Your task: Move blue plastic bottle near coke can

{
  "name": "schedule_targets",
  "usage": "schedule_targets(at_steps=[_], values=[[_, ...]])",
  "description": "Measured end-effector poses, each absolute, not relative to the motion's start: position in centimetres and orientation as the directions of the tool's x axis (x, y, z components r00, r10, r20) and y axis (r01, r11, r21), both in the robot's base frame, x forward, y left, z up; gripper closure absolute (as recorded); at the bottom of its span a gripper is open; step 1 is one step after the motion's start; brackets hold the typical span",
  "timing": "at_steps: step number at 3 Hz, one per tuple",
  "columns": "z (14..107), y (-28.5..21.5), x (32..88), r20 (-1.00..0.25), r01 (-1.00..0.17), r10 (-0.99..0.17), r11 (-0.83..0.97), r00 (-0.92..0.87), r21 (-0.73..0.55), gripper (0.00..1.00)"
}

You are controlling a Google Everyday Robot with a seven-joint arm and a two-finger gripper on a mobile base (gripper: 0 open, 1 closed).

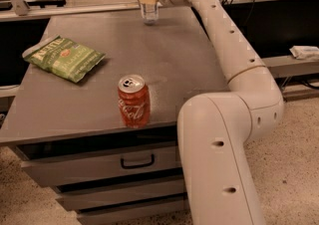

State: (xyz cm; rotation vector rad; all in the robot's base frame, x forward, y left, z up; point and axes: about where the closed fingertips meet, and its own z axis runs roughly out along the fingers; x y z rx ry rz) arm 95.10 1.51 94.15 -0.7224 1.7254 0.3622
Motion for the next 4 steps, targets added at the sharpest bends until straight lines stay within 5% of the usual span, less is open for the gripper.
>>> schedule_targets(at_steps=[1, 4], values=[[96.5, -0.7, 92.5, -0.956, -0.669, -0.274, 0.731, -0.108, -0.134, 1.00], [101.4, -2.8, 73.5, -0.962, -0.856, -0.270, 0.487, 0.045, -0.177, 1.00]])
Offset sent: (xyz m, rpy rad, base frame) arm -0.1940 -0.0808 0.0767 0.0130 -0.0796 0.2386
